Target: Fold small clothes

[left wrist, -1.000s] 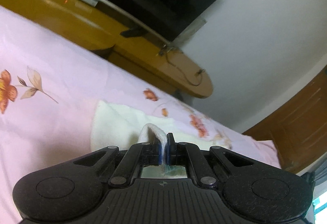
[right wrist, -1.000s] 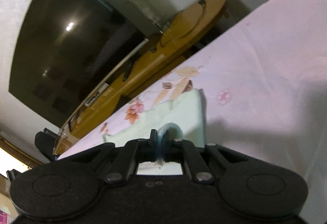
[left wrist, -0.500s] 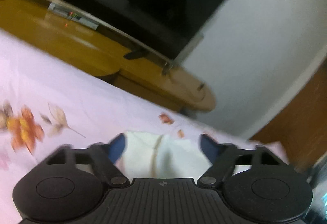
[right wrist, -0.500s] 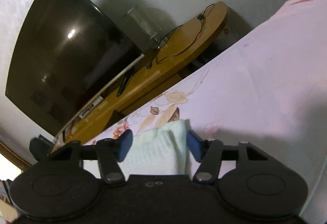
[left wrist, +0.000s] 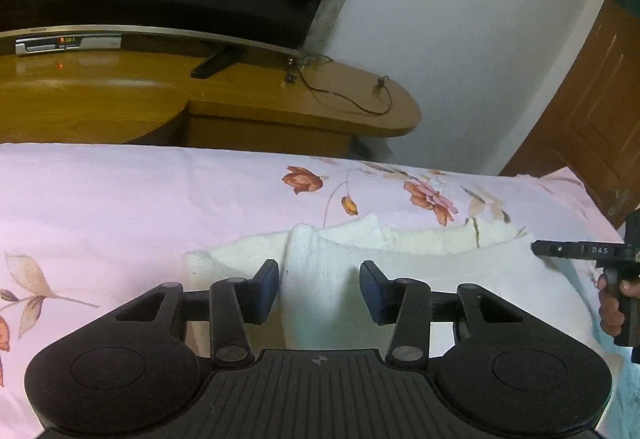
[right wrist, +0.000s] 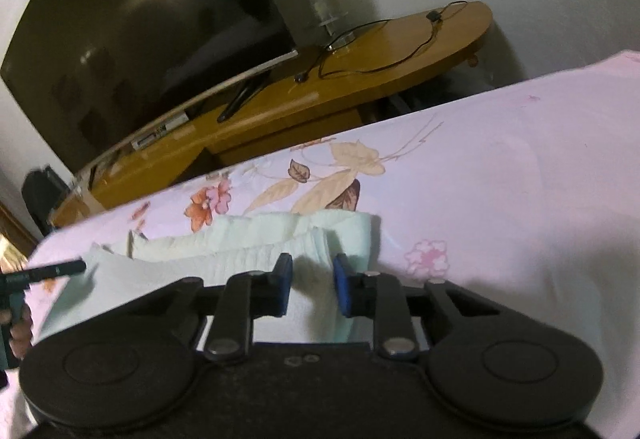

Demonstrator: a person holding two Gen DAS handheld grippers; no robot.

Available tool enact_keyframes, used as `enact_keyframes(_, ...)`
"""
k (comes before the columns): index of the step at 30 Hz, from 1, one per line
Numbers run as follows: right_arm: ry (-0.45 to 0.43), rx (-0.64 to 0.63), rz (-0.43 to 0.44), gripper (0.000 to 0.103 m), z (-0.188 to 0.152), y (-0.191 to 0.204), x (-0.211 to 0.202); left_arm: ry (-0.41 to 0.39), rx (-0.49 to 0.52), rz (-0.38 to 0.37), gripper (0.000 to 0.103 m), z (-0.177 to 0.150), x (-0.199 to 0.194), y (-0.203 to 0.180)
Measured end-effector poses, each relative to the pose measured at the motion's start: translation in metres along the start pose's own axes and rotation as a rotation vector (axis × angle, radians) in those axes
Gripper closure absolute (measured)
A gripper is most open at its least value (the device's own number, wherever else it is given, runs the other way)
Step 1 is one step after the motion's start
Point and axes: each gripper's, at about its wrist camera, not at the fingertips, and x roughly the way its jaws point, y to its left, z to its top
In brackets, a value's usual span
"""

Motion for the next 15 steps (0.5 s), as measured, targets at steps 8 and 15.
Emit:
enact_keyframes(8, -0.002, -0.086, -0.034, 0.097, 0.0, 0.007, 0.003, -0.045, -0.005, -0.009, 0.1, -0.002, 0.002, -0.002)
enact_keyframes(15, -0.135, -0.129, -0.021, 0.098, 0.009, 0.02, -0.022, -0.178, -0.039, -0.059, 0.1, 0.008, -0.024, 0.002)
